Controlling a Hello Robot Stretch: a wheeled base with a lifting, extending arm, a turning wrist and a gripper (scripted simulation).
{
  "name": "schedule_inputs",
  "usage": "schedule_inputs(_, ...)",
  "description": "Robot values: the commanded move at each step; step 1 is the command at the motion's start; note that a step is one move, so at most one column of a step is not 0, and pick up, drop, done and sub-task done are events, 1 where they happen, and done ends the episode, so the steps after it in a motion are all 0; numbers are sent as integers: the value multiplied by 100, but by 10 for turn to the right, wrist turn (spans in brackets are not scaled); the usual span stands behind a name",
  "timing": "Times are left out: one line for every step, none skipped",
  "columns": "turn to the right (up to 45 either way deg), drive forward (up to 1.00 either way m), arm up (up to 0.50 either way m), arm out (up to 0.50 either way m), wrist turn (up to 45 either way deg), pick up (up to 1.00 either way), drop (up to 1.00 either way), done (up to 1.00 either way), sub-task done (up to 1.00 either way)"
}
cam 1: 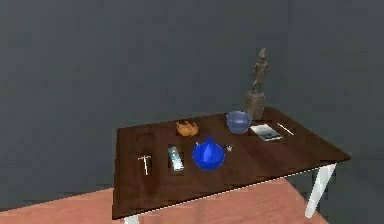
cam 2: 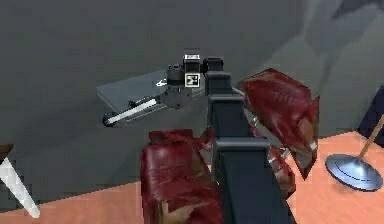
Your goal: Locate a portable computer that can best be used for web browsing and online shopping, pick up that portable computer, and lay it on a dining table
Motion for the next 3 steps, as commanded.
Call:
schedule_inputs(-90, 0, 0, 0, 0, 0, 0, 0, 0)
schedule_inputs(0, 25, 0, 0, 0, 0, 0, 0, 0)
schedule_inputs(450, 0, 0, 0, 0, 0, 0, 0, 0)
